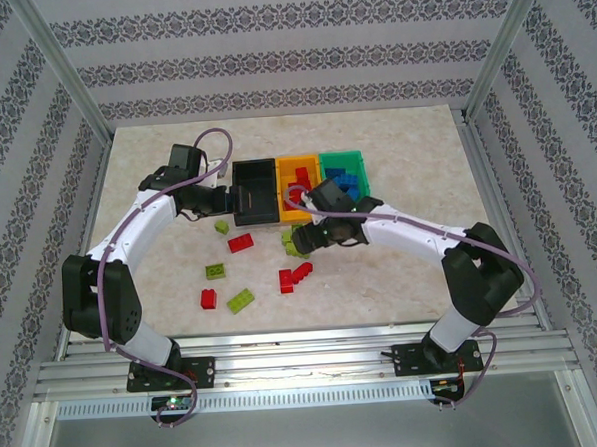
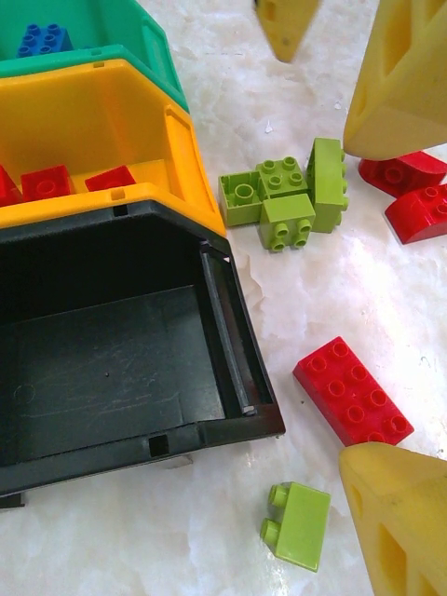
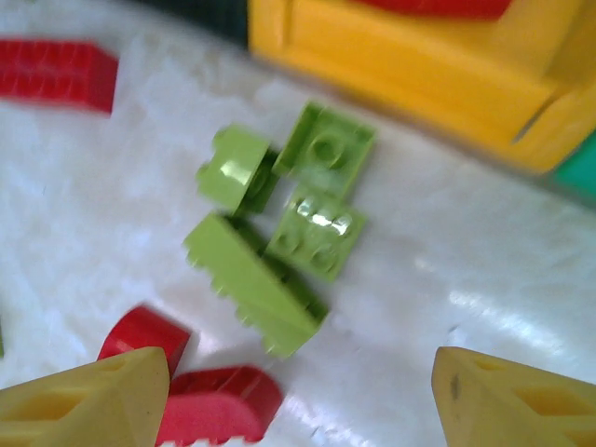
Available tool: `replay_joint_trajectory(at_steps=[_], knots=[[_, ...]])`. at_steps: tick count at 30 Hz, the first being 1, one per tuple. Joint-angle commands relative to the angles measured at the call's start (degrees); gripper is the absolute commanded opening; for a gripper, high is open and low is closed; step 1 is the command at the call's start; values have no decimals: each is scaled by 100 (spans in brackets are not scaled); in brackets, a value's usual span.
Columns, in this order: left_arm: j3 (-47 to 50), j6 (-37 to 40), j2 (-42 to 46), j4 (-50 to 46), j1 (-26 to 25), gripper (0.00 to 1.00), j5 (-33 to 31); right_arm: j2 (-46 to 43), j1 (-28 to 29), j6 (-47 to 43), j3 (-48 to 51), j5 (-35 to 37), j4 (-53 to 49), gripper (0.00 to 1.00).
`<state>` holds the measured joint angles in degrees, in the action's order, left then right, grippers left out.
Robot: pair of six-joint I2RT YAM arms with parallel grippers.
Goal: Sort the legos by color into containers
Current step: Place the lego in the container, then pick up the lego from the bottom-center of the table.
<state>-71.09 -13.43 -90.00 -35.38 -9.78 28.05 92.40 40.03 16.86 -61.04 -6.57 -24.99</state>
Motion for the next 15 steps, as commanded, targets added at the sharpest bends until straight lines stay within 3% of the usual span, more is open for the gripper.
replay_joint_trajectory(at_steps=[1, 7, 15], knots=[[-1, 104, 35, 4, -65, 80, 81, -108, 277, 258, 384, -149, 40, 75], [-8, 104, -15, -4, -63, 80, 103, 3, 667, 420, 577, -179, 34, 77], [-23, 121, -77, -31, -63, 80, 110, 249, 770, 504, 563, -295, 153, 80]])
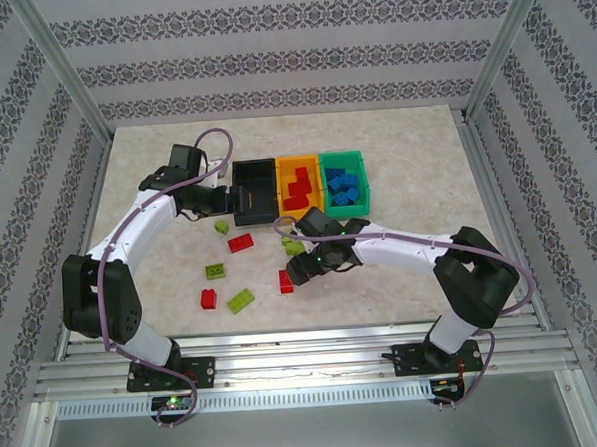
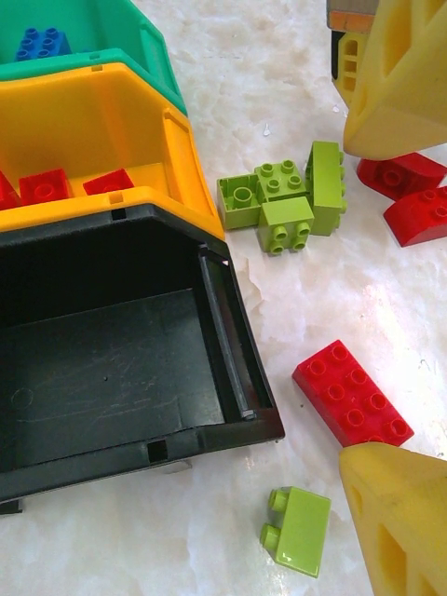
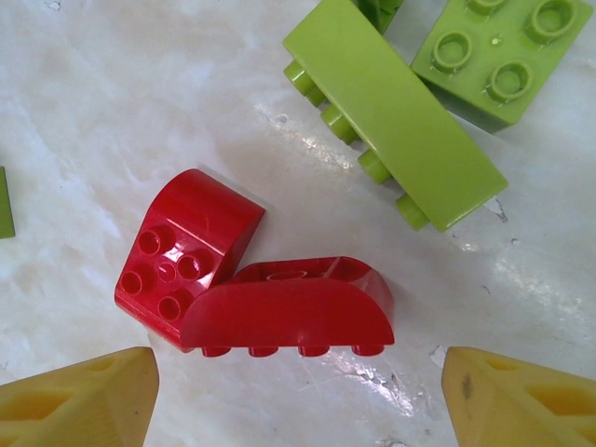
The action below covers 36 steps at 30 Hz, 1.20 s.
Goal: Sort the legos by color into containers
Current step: Pick up the lego from the bottom-center of the table.
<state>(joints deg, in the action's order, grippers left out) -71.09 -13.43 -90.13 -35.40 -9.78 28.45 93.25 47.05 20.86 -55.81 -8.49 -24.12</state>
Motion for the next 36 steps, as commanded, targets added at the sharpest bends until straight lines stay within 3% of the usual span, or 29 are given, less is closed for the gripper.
replay_joint_trajectory(at_steps=[1, 21, 29, 36], knots=[[-13, 115, -40, -21, -73, 80, 63, 233, 81, 106, -9, -119, 49, 81], [-29, 105, -159, -55, -121, 80, 65, 624, 296, 14, -198, -63, -69, 80], [-37, 128, -155, -59, -139, 80, 8, 94, 331, -28, 296, 105, -379, 80], [-33, 122, -200, -51, -147, 80, 34, 155, 373, 40, 321, 12, -322, 81]])
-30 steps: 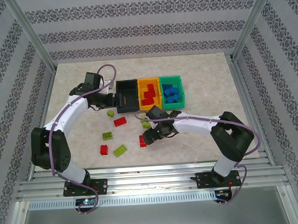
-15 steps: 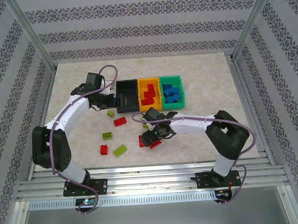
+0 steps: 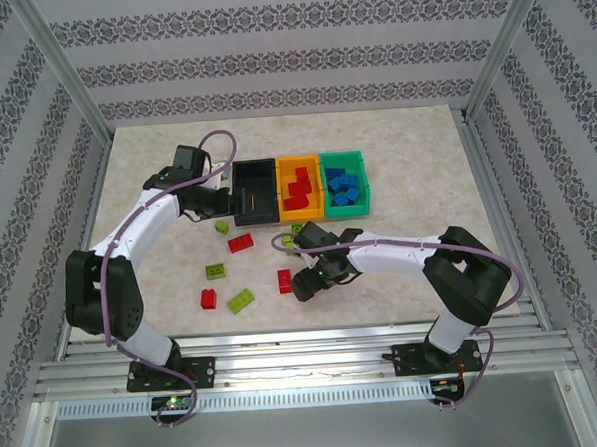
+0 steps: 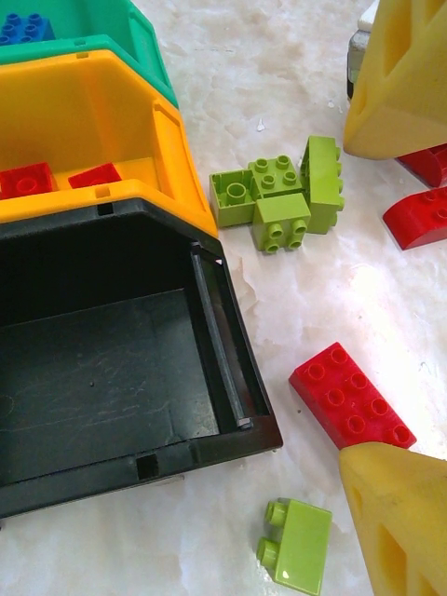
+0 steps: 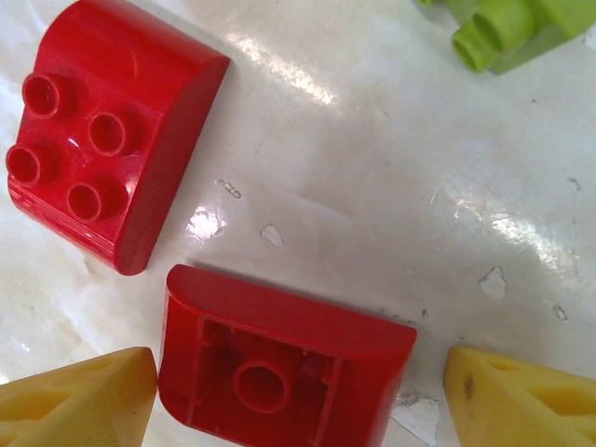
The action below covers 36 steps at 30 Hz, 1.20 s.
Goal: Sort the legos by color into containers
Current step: Pick up the lego from the bottom-center of the table.
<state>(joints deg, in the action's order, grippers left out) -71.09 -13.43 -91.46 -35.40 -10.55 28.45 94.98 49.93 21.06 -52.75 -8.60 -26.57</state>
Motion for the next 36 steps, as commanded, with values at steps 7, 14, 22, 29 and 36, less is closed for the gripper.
replay_joint_trajectory(at_steps=[7, 14, 22, 29, 36], knots=[[-33, 119, -53, -48, -81, 80, 35, 252, 277, 128, -248, -15, -51, 81], [-32, 126, -31, -49, -79, 80, 21, 399, 421, 47, -341, 396, -283, 79], [-37, 124, -93, -31, -88, 79, 56, 550, 497, -8, -505, 556, -297, 73], [-45, 148, -82, -55, -100, 80, 22, 658, 614, -20, -704, 693, -336, 68], [-45, 164, -75, -60, -115, 80, -4, 457, 604, -34, -788, 643, -284, 65]])
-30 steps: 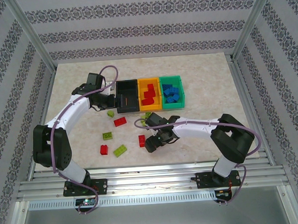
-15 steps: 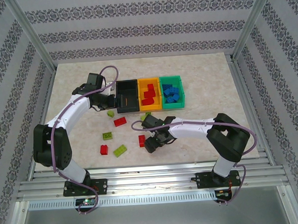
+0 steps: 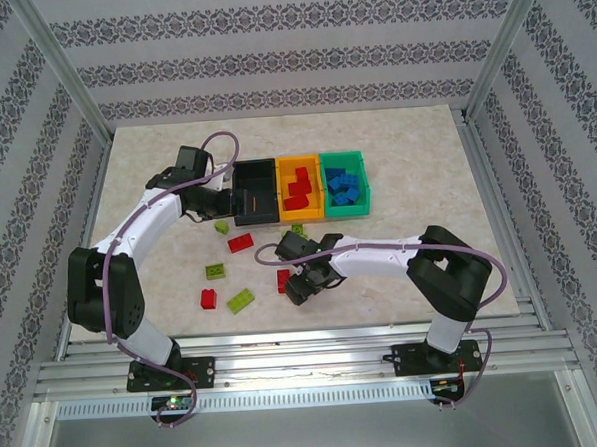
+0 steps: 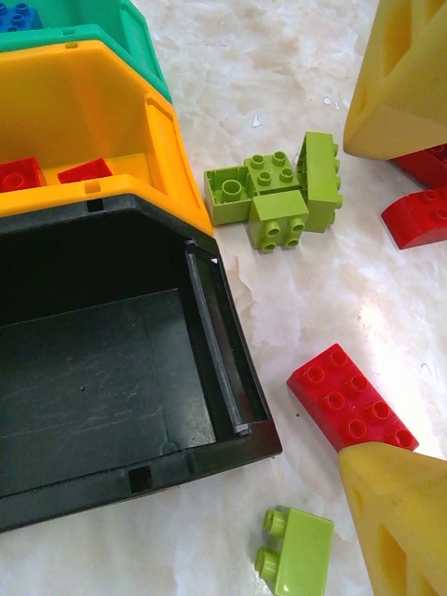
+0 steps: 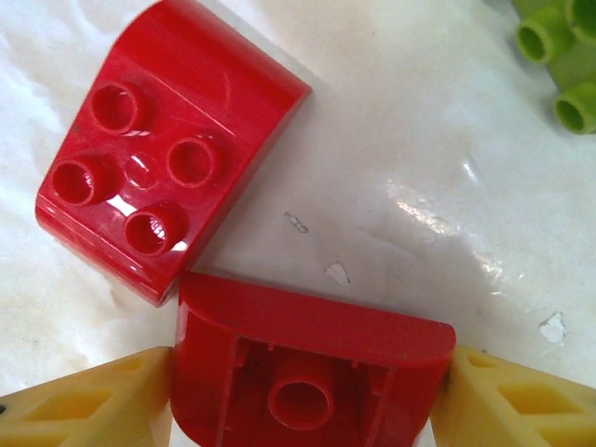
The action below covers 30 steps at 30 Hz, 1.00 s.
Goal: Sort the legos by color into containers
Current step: Pick up the lego from the bottom-center of the table, then place the lego in the container.
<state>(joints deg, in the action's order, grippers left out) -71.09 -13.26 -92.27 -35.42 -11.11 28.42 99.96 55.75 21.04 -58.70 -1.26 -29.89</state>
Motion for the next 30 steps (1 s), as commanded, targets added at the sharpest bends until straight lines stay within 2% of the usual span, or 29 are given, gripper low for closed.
replay_joint_trajectory(at_steps=[1, 4, 11, 16, 21, 26, 30], knots=[[-67, 156, -13, -74, -60, 80, 9, -93, 24, -36, -200, -99, 67, 65], [-103, 164, -52, -140, -59, 80, 32, -267, -111, -101, -261, -126, 106, 65], [-107, 192, -24, -156, -64, 80, 6, -422, -843, -440, -836, -133, 254, 65], [-36, 186, 78, -58, -65, 80, -78, -122, -1452, -478, -1510, -211, 530, 65], [-37, 236, 69, -88, -73, 80, -157, 616, -2012, -556, -2597, -394, 508, 67], [-57, 285, -15, -145, -66, 80, -179, 1277, -2255, -595, -3375, -431, 390, 75], [-19, 252, 1, -76, -71, 80, -201, 1273, -2353, -574, -3257, -578, 537, 78]])
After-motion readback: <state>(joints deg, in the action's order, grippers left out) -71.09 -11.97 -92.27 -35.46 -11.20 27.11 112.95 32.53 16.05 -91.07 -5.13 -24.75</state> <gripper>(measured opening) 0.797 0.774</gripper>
